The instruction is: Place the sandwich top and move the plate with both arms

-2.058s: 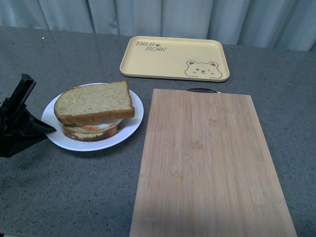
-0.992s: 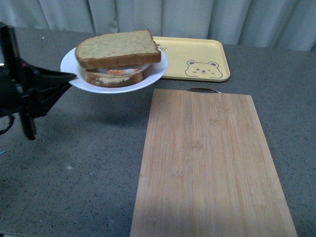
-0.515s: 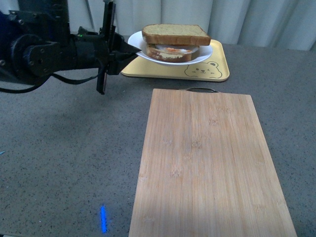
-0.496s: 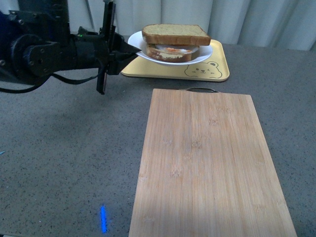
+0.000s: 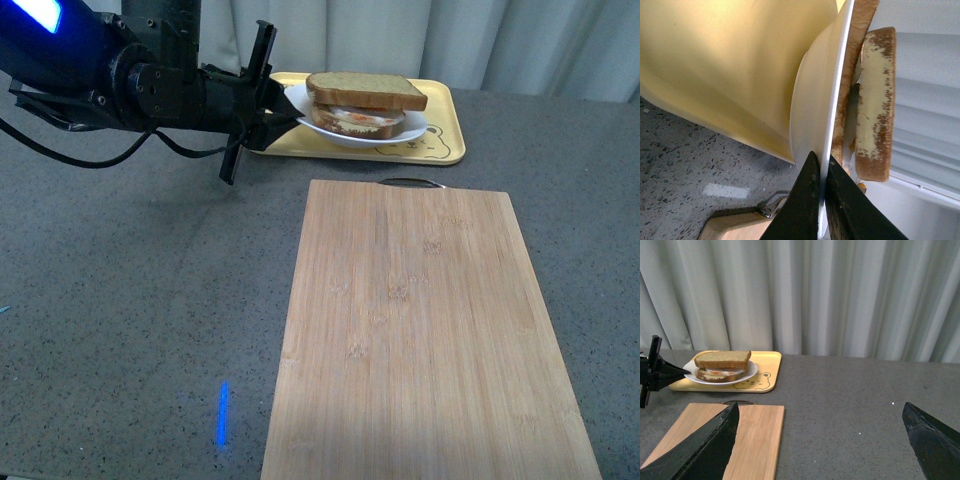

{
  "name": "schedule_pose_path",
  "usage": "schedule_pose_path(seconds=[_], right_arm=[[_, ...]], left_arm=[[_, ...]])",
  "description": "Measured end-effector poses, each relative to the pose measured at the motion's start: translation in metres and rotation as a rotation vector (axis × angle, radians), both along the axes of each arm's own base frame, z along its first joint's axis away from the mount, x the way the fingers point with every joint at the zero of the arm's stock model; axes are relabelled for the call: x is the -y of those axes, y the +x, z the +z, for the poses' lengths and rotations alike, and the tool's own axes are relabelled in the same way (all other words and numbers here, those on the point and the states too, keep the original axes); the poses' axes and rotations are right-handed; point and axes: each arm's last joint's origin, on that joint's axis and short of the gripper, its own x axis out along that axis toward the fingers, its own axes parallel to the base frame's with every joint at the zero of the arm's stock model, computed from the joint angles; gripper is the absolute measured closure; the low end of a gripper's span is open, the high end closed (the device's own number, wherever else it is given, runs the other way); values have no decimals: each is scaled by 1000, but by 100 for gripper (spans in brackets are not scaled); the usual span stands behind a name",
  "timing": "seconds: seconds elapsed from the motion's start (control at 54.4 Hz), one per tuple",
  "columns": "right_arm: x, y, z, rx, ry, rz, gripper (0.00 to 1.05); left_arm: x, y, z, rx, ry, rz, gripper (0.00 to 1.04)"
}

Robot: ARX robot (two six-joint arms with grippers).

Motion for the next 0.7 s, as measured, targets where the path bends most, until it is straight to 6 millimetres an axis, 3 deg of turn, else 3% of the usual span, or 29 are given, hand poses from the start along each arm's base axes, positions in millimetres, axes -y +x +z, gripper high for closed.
schedule_pose_path(seconds=[0.074,0.239,0.441,0.643,0.698], right_arm=[[0,0,0,0,0,0,9],[0,0,0,0,0,0,9],[0,0,0,0,0,0,9],[0,0,0,0,0,0,9],[0,0,0,0,0,0,9]], left_arm=[[0,-1,0,6,12,1,100],[-2,-15,6,10,22,-9,72],[-9,-41,31,31,39,-9,39],[-21,-93,58,66,90,36,5],[-26,-112,66,80,112,67,7]])
